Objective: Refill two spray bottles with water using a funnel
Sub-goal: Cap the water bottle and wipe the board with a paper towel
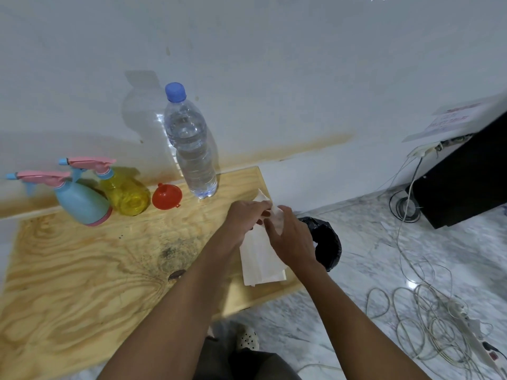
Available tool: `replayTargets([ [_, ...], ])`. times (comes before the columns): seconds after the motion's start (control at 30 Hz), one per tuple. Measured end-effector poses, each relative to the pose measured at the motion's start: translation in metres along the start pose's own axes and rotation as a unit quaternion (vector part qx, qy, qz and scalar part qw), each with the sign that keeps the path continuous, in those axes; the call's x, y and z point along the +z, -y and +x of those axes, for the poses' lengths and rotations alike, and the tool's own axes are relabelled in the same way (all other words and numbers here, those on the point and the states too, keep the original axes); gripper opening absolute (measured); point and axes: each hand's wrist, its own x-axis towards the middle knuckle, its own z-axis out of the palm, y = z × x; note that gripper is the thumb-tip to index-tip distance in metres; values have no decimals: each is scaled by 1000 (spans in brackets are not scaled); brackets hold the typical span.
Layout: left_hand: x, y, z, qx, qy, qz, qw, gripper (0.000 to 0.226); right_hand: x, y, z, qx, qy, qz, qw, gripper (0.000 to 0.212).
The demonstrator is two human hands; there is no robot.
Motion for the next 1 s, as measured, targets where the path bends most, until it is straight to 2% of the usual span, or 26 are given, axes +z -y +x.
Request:
replayTargets([
  [0.07,-7,-6,-4,17,-8,-9,1000,17,-4,3,5,-10,1,-22,1000,29],
  [0.27,-40,-7,-18,86,-11,-61,994,21,-11,25,14,-2,-9,78,997,34],
  [0.33,-52,-1,-20,106,-23,-76,991,23,-16,37,15,-10,-31,90,995,35],
  [0.43,-62,10,-23,135,-39,-40,989,27,-26,53,19,-15,-77,78,994,40],
  [0.57,-63,23,-25,139,-49,6,989,30,-34,65,24,-22,-132,113,985,35],
  [0.73,-75,44,-25,128,-66,30,989,30,-37,90,28,-76,-219,166,959,50],
  [0.87,-91,61,-26,94,-93,26,991,32,-23,100,29,-112,-179,162,964,45],
  [1.0,-114,96,-32,58,-126,35,990,38,9,102,23,-116,-86,142,979,32],
])
